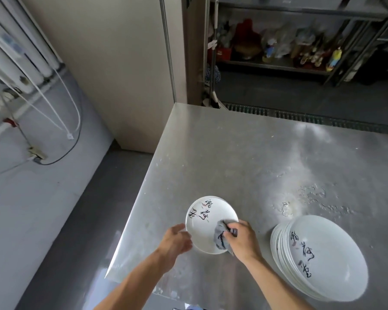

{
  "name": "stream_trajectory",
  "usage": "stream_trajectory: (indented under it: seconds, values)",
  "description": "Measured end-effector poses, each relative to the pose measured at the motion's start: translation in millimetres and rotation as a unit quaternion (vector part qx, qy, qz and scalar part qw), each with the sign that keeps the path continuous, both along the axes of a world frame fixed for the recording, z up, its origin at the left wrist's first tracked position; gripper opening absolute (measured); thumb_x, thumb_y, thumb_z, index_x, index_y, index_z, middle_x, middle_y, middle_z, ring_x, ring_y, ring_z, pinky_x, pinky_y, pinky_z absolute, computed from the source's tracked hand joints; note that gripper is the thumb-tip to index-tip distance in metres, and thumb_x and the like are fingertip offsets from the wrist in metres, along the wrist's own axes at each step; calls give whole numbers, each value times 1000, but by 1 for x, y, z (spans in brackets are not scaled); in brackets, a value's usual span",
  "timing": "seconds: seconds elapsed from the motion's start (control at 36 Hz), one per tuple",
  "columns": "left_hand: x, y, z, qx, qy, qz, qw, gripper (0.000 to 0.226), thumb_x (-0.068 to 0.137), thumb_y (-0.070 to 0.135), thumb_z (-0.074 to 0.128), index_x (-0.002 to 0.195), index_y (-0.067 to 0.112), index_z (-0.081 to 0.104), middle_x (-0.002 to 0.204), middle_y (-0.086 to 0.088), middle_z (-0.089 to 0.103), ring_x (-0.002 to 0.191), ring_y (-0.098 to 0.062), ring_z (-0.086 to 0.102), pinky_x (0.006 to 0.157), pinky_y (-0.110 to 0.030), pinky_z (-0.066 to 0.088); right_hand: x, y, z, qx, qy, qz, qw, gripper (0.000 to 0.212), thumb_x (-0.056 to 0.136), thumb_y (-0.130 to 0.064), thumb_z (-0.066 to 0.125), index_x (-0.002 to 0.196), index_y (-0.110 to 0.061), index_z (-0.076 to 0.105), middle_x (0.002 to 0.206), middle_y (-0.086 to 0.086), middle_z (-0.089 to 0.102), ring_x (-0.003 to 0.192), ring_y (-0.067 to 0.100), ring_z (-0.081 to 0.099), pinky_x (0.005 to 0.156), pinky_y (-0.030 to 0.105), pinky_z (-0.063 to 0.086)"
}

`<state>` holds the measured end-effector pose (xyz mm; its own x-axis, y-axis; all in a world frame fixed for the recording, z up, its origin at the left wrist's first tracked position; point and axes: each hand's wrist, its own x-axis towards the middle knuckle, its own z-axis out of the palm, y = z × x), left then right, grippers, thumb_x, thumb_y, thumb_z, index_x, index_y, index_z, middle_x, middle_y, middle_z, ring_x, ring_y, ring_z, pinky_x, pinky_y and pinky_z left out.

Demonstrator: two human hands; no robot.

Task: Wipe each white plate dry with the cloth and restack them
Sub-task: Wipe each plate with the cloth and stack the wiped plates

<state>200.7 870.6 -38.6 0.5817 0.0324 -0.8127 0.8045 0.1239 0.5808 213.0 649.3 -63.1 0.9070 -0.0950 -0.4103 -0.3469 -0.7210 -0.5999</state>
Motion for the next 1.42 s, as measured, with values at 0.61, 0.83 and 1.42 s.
stream_trajectory:
  seconds: [0.61,0.83,1.42]
  values:
    - [11,-6,0,3,-8,-21,1000,33,99,-10,52,131,-2,52,128,-34,64,91,-37,68,97,-54,59,-2,-9,-10,-13,11,44,999,29,88,-31,72,116,-23,71,115,0,43,101,18,60,98,21,43]
    - [6,-10,1,-24,-6,-41,999,49,96,-19,48,140,3,45,114,-28,66,90,-39,69,89,-55,62,-12,-7,0,-172,-50,116,977,30,94,-45,62,123,-41,65,108,-4,41,100,21,57,90,30,47]
    - [1,-6,48,-64,-129,-35,989,58,96,-13,52,134,30,52,94,-19,71,85,-32,71,86,-47,64,-4,20,54,-155,-153,134,967,53,103,-34,47,154,-34,32,162,10,10,149,25,27,104,32,48]
